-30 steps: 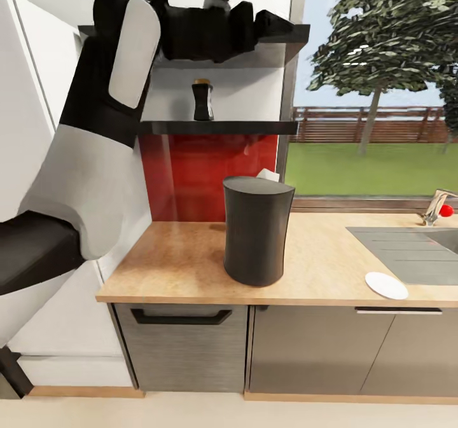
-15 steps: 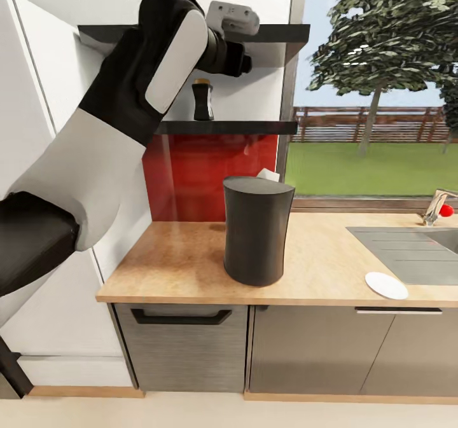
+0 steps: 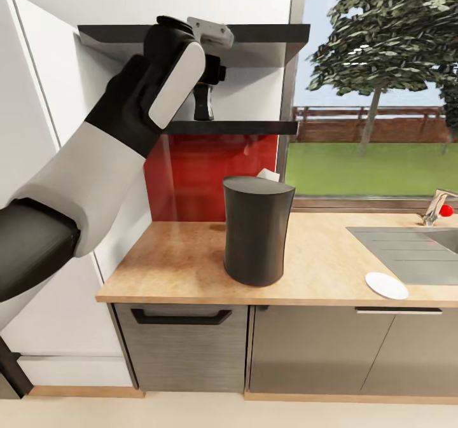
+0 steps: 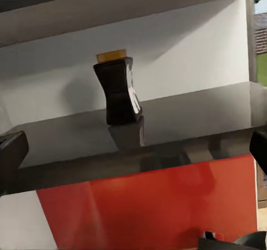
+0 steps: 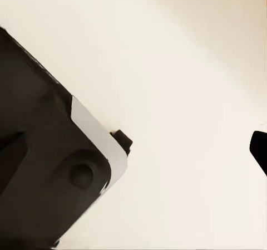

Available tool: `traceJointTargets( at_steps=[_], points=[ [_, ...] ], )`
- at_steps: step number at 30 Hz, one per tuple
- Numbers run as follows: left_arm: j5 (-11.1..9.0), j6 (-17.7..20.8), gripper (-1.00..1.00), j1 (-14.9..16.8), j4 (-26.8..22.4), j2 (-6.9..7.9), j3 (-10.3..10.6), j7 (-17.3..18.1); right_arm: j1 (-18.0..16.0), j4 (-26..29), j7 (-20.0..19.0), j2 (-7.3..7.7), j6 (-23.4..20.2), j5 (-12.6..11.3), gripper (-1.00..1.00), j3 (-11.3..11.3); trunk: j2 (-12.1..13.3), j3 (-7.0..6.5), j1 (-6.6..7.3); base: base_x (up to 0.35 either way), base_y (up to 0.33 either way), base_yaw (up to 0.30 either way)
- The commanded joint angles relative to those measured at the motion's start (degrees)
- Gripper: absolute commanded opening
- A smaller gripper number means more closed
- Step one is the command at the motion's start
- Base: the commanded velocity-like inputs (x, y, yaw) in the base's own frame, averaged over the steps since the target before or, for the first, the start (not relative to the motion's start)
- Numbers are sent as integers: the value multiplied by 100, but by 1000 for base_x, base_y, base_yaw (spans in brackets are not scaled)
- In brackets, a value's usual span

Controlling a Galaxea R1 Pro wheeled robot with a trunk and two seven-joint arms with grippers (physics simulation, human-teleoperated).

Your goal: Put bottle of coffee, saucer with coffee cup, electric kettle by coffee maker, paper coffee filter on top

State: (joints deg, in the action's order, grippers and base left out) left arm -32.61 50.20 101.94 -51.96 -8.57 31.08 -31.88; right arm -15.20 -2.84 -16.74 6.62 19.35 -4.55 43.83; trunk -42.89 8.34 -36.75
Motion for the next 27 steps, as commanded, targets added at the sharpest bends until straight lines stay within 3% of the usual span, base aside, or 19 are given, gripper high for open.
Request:
traceJointTargets(
  at_steps=[1,5,8,14,27],
  points=[
    [-62,3,100,6,0,11,13,-60,47,-17,-31,-3,38,31,100,20,-7,9,-2,6,0,0],
    [-62,-3,100,-2,16,42,12,-85,206,-15,-12,-3,54,600,100,22,-7,9,-2,121,0,0],
    [-62,-131,100,-54,171,53,12,-97,248,-15,93,-2,59,808,100,17,-7,9,-2,90,0,0],
    [-67,-888,100,-76,952,44,27,-92,262,-15,176,-2,60,867,100,13,-7,9,-2,139,0,0],
    [-78,-1034,100,-86,1102,32,31,-65,263,-22,183,-1,60,868,100,12,-7,9,-2,114,0,0]
  ],
)
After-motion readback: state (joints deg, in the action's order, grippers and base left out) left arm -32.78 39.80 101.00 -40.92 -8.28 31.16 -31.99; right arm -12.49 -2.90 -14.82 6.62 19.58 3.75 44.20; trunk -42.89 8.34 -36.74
